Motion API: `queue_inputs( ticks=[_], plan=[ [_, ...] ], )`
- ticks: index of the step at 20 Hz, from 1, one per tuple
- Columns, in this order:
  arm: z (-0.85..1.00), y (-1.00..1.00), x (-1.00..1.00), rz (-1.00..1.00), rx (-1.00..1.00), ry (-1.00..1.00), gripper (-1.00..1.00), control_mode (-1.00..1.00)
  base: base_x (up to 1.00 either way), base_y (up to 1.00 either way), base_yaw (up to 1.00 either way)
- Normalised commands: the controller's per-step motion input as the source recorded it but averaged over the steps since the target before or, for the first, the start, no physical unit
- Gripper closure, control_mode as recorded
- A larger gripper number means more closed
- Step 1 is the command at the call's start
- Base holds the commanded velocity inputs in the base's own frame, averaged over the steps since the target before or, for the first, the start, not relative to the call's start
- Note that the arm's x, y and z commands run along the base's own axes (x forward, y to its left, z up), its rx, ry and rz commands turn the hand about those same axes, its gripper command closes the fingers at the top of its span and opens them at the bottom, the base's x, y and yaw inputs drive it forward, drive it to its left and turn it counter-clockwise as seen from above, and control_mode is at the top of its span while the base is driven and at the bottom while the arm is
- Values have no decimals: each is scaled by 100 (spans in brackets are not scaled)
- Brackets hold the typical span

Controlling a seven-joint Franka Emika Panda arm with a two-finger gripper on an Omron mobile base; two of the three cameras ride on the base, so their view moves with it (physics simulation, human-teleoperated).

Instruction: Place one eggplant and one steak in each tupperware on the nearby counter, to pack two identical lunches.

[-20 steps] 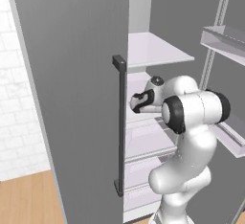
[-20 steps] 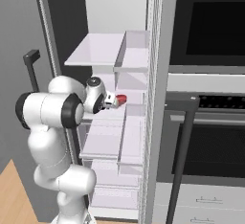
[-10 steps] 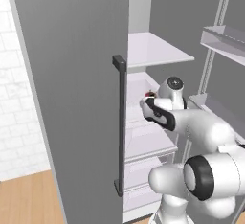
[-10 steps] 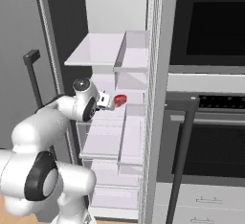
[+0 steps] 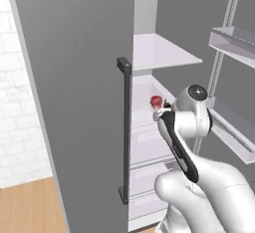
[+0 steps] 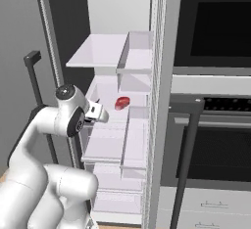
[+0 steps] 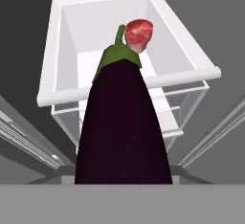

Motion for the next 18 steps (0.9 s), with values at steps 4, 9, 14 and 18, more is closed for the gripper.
queue_inputs(
  ticks=[4, 9, 14, 18],
  plan=[
    [13, 1, -100, -7, 0, 2, 100, -100, 0, 0, 0],
    [5, 0, -100, -3, 0, 4, 100, -100, 0, 0, 0],
    [11, 22, -100, -2, -1, 1, 100, -100, 0, 0, 0],
    [42, 29, -100, 0, -1, 0, 100, -100, 0, 0, 0]
  ],
)
